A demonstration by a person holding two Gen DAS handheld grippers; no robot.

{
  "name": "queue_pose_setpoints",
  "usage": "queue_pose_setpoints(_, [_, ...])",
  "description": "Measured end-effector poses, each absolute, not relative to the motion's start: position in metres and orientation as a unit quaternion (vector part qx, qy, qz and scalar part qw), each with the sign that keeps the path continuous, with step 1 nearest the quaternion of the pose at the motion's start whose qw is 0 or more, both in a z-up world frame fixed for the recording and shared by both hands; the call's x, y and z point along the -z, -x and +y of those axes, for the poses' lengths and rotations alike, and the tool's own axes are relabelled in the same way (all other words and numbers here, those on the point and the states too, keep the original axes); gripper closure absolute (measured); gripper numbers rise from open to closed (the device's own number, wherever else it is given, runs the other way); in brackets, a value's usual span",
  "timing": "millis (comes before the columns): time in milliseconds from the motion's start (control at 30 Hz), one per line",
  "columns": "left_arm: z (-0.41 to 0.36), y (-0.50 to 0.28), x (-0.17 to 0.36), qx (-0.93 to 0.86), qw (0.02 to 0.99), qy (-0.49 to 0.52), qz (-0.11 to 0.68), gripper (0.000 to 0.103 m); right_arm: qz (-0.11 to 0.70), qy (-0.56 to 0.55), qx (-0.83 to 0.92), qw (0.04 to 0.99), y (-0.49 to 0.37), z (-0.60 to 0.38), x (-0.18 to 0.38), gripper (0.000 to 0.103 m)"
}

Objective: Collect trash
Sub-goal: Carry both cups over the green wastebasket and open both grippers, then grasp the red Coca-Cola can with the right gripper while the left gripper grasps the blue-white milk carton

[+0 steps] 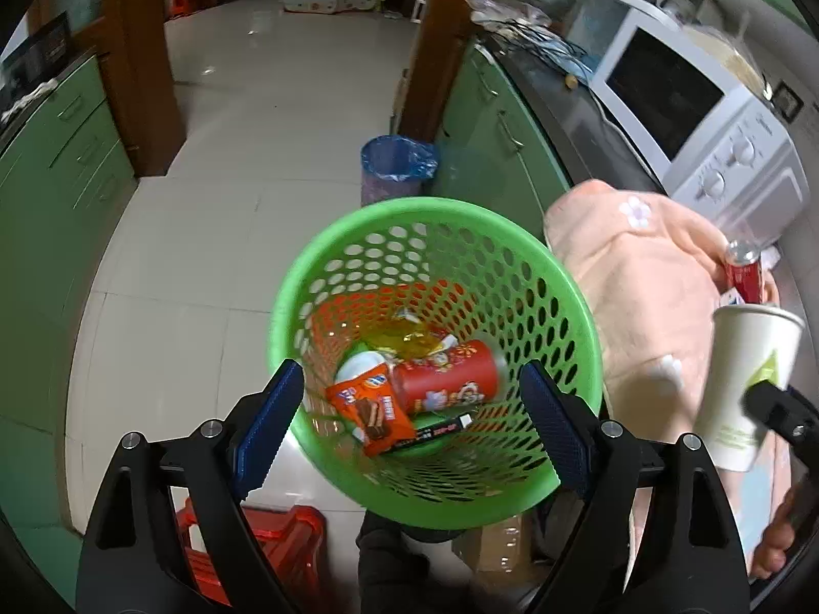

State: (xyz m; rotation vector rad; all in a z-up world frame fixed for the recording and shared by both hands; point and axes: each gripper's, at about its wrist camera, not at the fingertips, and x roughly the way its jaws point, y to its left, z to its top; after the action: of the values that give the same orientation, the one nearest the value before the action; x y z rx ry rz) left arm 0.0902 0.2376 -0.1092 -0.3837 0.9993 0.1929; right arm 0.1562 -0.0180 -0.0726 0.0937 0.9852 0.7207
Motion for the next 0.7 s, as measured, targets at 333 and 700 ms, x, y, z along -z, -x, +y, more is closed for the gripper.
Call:
queue_pose_setpoints(333, [0.253,-0.076,0.101,-0.107,0.858,0.198,0.461,0.016,0.483,-0.042,-0.365,0.795,-0.162,0.032,0.091,0.030])
queue_pose_setpoints(700, [0.248,-0.075,0.098,-0.099,0.860,0.199,0.459,0.016,0.472,-0.045,-0.365,0.801,-0.151,0.015,0.083,0.027])
